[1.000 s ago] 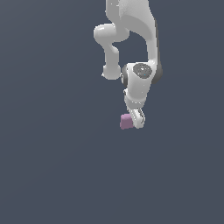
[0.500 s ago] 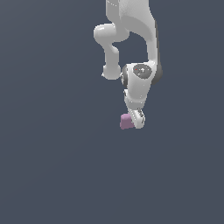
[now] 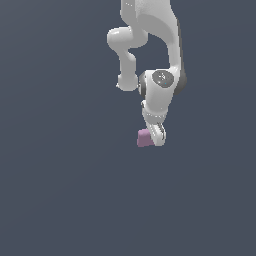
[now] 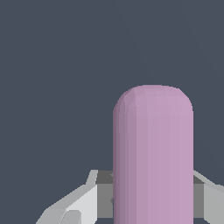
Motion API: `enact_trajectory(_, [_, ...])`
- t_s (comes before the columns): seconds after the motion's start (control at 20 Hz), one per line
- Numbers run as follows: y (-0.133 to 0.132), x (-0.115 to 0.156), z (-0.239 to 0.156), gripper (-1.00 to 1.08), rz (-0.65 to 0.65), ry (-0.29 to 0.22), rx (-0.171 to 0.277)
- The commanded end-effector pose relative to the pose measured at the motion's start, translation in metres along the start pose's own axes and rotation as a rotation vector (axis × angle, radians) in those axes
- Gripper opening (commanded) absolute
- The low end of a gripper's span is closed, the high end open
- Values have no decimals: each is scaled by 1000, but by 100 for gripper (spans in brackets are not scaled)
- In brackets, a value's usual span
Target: Pick up the object and move it to a goal position.
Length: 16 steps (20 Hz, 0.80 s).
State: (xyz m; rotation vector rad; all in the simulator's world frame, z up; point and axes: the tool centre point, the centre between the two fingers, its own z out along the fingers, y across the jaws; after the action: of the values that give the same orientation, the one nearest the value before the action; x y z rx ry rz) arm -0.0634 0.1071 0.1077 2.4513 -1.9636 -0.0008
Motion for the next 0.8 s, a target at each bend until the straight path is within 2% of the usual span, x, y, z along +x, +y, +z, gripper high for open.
enact_trajectory(0.0, [-3, 2, -10, -100, 0, 0, 1])
enact_trajectory(0.35, [-15, 10, -57, -100, 1, 1, 1])
enact_trajectory(0.75, [-36, 23, -135, -100, 1, 1, 1])
